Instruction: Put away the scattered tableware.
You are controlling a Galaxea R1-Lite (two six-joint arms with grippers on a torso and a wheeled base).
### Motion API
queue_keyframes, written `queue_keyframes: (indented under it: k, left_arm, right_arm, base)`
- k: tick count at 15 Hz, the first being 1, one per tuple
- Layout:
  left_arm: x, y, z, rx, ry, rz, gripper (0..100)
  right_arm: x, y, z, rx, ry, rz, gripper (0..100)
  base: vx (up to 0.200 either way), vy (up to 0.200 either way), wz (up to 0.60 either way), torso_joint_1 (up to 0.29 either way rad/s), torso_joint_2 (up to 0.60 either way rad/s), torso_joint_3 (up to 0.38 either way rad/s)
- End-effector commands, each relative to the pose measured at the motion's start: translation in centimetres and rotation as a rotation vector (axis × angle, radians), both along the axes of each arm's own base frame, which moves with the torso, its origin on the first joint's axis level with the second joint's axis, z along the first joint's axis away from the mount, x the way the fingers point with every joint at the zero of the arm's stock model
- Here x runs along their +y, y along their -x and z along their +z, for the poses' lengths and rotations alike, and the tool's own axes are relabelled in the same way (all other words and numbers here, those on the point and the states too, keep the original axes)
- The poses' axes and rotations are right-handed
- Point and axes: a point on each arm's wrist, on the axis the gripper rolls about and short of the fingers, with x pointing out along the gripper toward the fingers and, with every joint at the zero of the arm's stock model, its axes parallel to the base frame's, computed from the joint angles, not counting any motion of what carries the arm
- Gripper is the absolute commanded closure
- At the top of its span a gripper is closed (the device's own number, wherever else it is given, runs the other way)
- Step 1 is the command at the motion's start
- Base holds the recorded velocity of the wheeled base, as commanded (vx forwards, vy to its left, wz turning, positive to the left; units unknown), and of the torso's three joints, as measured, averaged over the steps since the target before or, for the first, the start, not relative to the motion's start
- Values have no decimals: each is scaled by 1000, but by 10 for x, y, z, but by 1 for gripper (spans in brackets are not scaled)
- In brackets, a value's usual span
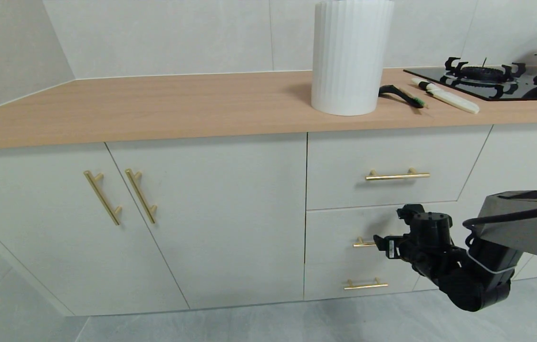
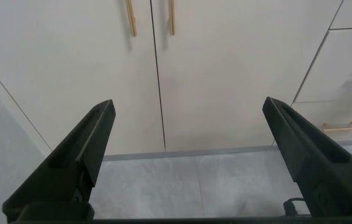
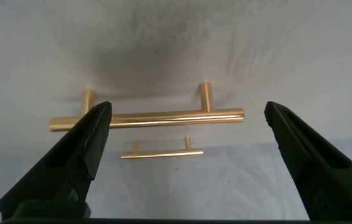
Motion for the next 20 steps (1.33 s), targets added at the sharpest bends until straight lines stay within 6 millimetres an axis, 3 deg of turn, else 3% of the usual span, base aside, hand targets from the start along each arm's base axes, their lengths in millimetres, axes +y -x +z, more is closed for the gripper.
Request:
queue_keyframes:
  k: [1, 8, 18, 20]
  left_arm:
    - [0, 0, 0, 0, 0, 1, 0]
    - [0, 0, 0, 2, 0, 1, 0]
    - [0, 0, 0, 2, 0, 1, 0]
    - [0, 0, 0, 2, 0, 1, 0]
  right_arm:
    - [2, -4, -15, 25, 9, -1, 0]
    - [5, -20, -25, -27, 7, -76, 0]
    - [2, -10, -31, 37, 34, -72, 0]
    - [1, -2, -22, 57, 41, -64, 0]
  base:
    - [0, 0, 0, 0, 0, 0]
    - [0, 0, 0, 0, 0, 0]
    - [0, 0, 0, 0, 0, 0]
    - [0, 0, 0, 0, 0, 0]
